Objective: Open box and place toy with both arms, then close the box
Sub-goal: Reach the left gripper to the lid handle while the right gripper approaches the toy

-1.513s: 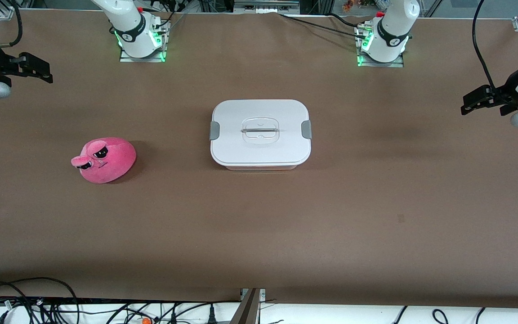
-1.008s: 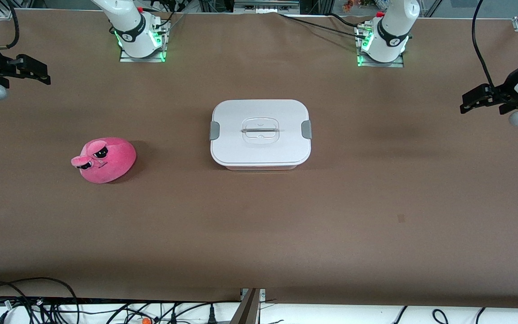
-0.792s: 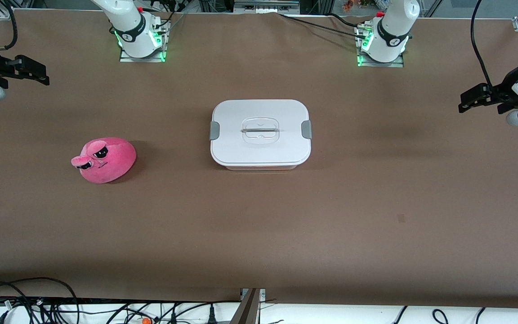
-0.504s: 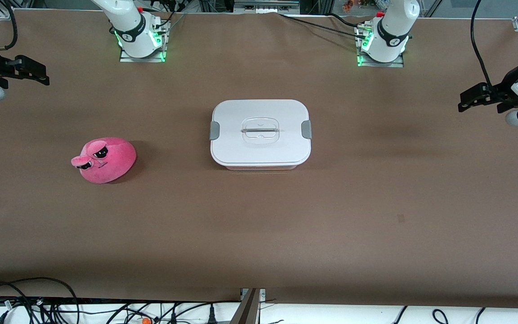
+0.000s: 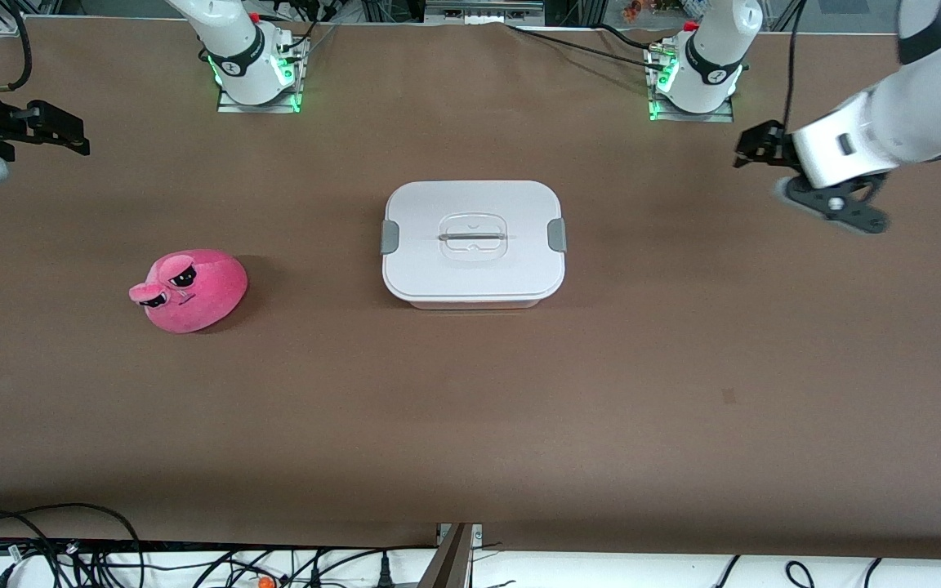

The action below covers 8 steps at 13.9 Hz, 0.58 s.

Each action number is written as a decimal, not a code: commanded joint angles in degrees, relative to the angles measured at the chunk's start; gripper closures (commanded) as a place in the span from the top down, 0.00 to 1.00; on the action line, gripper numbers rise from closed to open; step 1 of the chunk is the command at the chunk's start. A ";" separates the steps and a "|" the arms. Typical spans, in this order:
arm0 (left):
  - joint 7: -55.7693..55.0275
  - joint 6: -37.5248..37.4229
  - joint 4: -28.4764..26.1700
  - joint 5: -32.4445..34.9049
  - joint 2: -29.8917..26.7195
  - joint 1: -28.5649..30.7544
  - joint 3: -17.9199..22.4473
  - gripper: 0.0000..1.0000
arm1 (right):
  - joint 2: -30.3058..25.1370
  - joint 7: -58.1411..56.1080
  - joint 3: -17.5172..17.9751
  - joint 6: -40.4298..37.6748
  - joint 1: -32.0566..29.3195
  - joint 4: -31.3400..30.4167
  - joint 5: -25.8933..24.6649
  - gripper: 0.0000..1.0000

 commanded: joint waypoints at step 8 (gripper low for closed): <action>7.71 13.30 8.50 2.62 23.64 -17.56 -10.33 1.00 | 5.35 -0.54 0.03 -0.10 -0.82 1.16 -0.10 1.00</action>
